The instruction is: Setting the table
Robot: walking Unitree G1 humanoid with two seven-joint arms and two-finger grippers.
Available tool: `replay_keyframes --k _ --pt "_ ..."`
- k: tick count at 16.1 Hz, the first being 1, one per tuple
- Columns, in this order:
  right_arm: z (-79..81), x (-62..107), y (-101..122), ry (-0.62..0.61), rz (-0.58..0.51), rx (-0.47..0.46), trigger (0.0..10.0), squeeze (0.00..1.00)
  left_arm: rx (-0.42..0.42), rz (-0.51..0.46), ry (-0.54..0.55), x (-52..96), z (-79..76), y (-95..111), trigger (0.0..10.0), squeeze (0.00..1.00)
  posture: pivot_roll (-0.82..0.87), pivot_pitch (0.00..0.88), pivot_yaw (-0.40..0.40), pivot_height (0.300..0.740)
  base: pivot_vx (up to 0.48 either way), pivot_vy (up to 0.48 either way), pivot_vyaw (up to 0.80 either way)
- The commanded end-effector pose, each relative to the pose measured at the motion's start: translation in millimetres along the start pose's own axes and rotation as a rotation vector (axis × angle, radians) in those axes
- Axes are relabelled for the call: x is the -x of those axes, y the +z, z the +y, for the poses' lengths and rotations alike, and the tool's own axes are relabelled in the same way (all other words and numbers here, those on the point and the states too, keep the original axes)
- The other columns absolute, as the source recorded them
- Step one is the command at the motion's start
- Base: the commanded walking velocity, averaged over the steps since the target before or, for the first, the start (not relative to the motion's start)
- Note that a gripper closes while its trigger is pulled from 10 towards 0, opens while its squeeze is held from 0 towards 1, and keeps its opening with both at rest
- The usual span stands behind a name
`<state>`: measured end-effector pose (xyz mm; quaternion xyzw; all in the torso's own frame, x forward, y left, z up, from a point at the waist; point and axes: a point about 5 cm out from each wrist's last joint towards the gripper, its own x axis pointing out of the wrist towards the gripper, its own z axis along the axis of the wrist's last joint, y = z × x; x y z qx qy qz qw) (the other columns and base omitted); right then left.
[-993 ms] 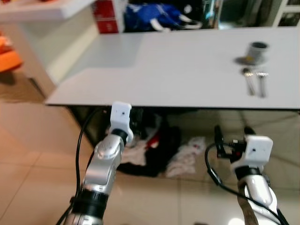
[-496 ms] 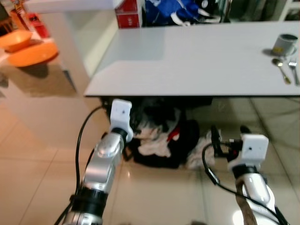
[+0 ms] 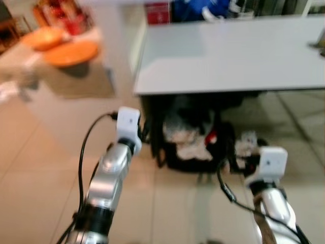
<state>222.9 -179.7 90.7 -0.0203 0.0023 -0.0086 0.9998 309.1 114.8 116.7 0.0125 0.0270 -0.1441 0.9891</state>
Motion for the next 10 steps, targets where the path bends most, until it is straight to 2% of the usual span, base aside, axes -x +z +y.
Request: replay_keyframes --k 1,6,8,10 --pt "7.7 -0.3 2.0 0.027 -0.011 -0.019 10.0 0.0 -0.012 0.024 0.028 6.1 10.2 -6.3 10.0 0.0 -0.16 0.0 0.065 0.727 0.0 0.48 0.0" --pt "5.6 -1.1 5.4 0.029 -0.032 -0.008 10.0 0.0 -0.024 0.023 0.056 6.7 12.5 -7.0 10.0 0.0 -0.15 0.0 0.059 0.727 0.0 0.445 0.0" --pt "-0.7 -2.7 18.6 -0.018 -0.117 0.007 10.0 0.0 -0.035 -0.006 0.068 8.5 15.2 -4.3 10.0 0.0 -0.15 0.0 0.057 0.727 0.0 0.0 0.0" --pt "-9.7 -2.8 36.8 -0.066 -0.193 0.038 10.0 0.0 -0.047 -0.065 0.103 20.0 30.8 5.1 10.0 0.0 -0.15 0.0 0.058 0.727 0.0 0.0 0.0"
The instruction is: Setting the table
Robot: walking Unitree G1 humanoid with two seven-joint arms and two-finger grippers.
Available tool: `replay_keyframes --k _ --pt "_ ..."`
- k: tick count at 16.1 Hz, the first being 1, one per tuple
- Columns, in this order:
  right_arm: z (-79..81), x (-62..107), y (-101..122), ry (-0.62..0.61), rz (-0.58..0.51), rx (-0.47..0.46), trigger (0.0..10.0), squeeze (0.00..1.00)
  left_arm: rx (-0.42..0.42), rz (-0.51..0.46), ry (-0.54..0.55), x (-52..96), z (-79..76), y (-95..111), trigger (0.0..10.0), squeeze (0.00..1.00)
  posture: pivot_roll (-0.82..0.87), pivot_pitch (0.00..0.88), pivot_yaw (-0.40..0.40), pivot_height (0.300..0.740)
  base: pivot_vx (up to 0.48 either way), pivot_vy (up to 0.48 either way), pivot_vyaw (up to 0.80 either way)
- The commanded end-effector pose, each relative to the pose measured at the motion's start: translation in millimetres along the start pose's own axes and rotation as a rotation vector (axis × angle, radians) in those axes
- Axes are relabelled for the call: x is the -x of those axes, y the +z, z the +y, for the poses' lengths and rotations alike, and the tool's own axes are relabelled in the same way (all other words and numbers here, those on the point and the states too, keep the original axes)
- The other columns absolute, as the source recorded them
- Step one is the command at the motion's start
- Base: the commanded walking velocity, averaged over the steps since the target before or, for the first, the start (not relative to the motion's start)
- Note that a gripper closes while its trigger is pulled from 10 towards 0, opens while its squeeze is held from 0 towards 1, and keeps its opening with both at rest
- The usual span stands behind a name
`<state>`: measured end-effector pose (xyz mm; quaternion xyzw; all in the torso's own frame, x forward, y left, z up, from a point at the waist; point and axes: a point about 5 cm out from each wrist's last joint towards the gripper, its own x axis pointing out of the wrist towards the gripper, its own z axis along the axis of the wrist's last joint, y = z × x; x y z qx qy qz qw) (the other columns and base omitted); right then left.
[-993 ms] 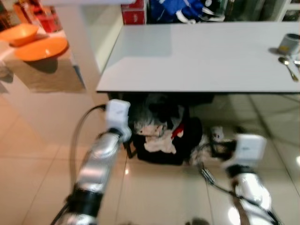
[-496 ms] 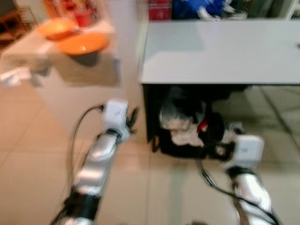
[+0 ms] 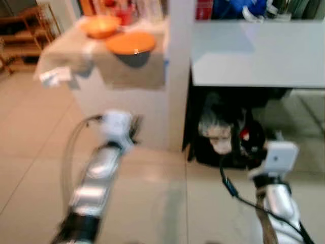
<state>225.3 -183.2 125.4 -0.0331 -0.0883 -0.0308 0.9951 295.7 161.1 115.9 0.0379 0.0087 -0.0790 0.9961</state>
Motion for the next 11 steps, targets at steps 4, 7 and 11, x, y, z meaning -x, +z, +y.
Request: replay_keyframes --k 4,7,11 --pt "-15.4 -2.8 9.3 -0.061 -0.045 0.014 10.0 0.0 -0.005 -0.087 0.071 8.9 20.1 24.5 10.0 0.0 -0.12 0.0 0.05 0.727 0.0 0.0 0.0" --pt "-0.3 -4.2 2.7 -0.019 -0.033 0.018 10.0 0.0 0.024 -0.082 0.048 3.8 2.9 24.6 10.0 0.0 -0.11 0.0 0.045 0.727 0.283 0.0 0.0" --pt "-2.5 -1.9 -3.2 -0.012 -0.011 0.045 10.0 0.0 0.016 -0.092 0.025 1.4 -4.9 28.4 10.0 0.0 -0.12 0.0 0.041 0.727 0.412 0.247 0.0"
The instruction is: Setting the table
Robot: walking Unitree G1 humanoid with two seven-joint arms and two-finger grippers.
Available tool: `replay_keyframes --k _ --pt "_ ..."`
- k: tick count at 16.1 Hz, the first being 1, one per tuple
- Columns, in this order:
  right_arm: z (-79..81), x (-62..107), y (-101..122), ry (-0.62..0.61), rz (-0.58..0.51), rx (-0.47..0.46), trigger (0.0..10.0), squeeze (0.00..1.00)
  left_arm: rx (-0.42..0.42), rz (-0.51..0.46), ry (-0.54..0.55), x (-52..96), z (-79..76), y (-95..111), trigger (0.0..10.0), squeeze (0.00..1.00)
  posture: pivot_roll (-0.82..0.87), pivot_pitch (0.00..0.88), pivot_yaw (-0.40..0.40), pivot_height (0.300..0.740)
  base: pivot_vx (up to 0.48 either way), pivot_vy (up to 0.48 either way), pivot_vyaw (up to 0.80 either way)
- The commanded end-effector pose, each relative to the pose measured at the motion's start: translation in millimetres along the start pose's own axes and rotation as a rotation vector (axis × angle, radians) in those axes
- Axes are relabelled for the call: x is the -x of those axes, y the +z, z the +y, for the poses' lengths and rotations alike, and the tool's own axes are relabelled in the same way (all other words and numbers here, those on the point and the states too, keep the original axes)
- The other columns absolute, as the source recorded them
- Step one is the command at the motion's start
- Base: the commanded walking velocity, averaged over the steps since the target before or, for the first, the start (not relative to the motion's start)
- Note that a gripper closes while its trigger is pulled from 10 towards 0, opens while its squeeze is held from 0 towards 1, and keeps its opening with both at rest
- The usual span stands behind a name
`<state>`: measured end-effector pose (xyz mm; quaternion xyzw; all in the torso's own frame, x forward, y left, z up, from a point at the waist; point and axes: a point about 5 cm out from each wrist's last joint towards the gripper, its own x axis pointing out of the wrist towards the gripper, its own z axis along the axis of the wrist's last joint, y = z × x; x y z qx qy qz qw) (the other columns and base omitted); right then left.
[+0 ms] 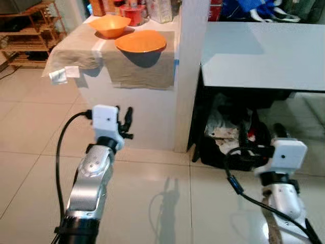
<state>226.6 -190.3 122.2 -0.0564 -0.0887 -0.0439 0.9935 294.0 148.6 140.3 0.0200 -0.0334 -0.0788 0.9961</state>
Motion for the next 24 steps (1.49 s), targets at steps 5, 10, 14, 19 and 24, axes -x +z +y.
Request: replay_keyframes --k 5,10,14,19,24 --pt "6.5 -3.6 -3.5 0.045 0.005 0.005 10.0 0.0 -0.059 0.012 0.033 -9.4 6.1 4.3 10.0 0.0 -0.11 0.0 0.035 0.727 0.41 0.247 0.0" --pt "9.5 -6.0 -7.3 0.064 0.019 -0.003 10.0 0.0 -0.058 0.003 0.041 -11.7 5.3 7.3 10.0 0.0 -0.1 0.0 0.03 0.727 0.409 0.25 0.0" --pt "9.9 -6.7 -9.4 0.077 0.025 0.004 10.0 0.0 -0.067 -0.005 0.042 -12.8 3.7 8.0 10.0 0.0 -0.1 0.0 0.026 0.727 0.409 0.25 0.0" --pt "11.8 -8.9 -9.7 0.083 0.022 0.006 10.0 0.0 -0.079 -0.014 0.017 -17.3 -1.9 10.0 10.0 0.0 -0.1 0.0 0.029 0.727 0.411 0.248 0.0" --pt "15.1 -6.8 -10.3 0.079 0.02 -0.001 10.0 0.0 -0.106 -0.03 -0.027 -20.7 -8.1 13.2 10.0 0.0 -0.11 0.0 0.038 0.727 0.418 0.196 0.0"
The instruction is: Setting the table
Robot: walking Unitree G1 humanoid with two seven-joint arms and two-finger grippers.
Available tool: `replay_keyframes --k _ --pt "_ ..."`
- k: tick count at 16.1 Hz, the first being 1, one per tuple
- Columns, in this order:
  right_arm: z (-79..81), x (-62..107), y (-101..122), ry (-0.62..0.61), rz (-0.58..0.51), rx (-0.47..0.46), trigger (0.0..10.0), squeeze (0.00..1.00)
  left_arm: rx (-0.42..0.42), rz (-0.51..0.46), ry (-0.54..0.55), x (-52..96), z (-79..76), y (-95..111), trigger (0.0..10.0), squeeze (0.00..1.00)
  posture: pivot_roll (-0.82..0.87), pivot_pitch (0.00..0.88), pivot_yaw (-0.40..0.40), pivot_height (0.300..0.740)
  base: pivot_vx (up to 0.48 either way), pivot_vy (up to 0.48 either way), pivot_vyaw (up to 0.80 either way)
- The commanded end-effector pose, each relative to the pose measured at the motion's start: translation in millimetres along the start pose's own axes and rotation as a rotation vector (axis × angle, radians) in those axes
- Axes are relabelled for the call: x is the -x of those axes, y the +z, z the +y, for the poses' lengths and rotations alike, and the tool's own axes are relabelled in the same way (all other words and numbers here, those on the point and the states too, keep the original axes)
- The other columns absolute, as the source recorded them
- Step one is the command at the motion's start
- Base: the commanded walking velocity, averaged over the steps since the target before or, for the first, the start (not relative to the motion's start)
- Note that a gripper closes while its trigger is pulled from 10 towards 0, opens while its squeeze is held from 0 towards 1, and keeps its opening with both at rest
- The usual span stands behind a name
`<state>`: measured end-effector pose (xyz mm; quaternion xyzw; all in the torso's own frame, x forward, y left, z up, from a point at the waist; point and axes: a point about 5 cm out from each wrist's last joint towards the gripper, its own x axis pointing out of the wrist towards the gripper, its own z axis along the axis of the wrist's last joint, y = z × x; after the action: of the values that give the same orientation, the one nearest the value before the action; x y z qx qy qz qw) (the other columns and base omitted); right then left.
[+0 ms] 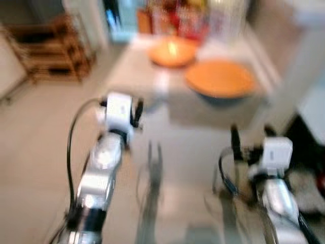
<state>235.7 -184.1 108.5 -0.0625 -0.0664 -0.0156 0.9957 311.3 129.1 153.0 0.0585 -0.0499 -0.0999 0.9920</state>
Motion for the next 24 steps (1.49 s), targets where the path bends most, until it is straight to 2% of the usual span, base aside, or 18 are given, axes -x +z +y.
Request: replay_keyframes --k 1,5,10,14,24 --pt "6.7 -0.4 4.4 0.018 -0.022 -0.011 10.0 0.0 -0.033 -0.006 0.011 -0.1 6.8 1.5 10.0 0.0 -0.11 0.0 0.039 0.727 0.465 0.0 0.0" --pt "6.8 1.4 2.7 0.018 -0.005 -0.015 10.0 0.0 -0.046 0.0 -0.01 -1.5 2.5 -0.3 10.0 0.0 -0.11 0.0 0.041 0.727 0.413 0.0 -0.2" --pt "7.4 1.6 2.5 0.026 -0.005 -0.009 10.0 0.0 -0.032 -0.012 -0.014 1.3 -0.8 -0.5 10.0 0.0 -0.11 0.0 0.041 0.727 0.0 0.0 -0.16" --pt "7.7 1.9 1.8 0.032 0.002 -0.006 10.0 0.0 -0.031 -0.014 -0.011 1.8 -1.6 -0.8 10.0 0.0 -0.11 0.0 0.039 0.727 0.0 -0.421 0.0" --pt "8.5 3.2 1.2 0.044 0.011 -0.002 10.0 0.0 -0.03 -0.006 -0.01 -0.2 -2.0 -1.3 10.0 0.0 -0.12 0.0 0.037 0.727 0.307 -0.362 0.0"
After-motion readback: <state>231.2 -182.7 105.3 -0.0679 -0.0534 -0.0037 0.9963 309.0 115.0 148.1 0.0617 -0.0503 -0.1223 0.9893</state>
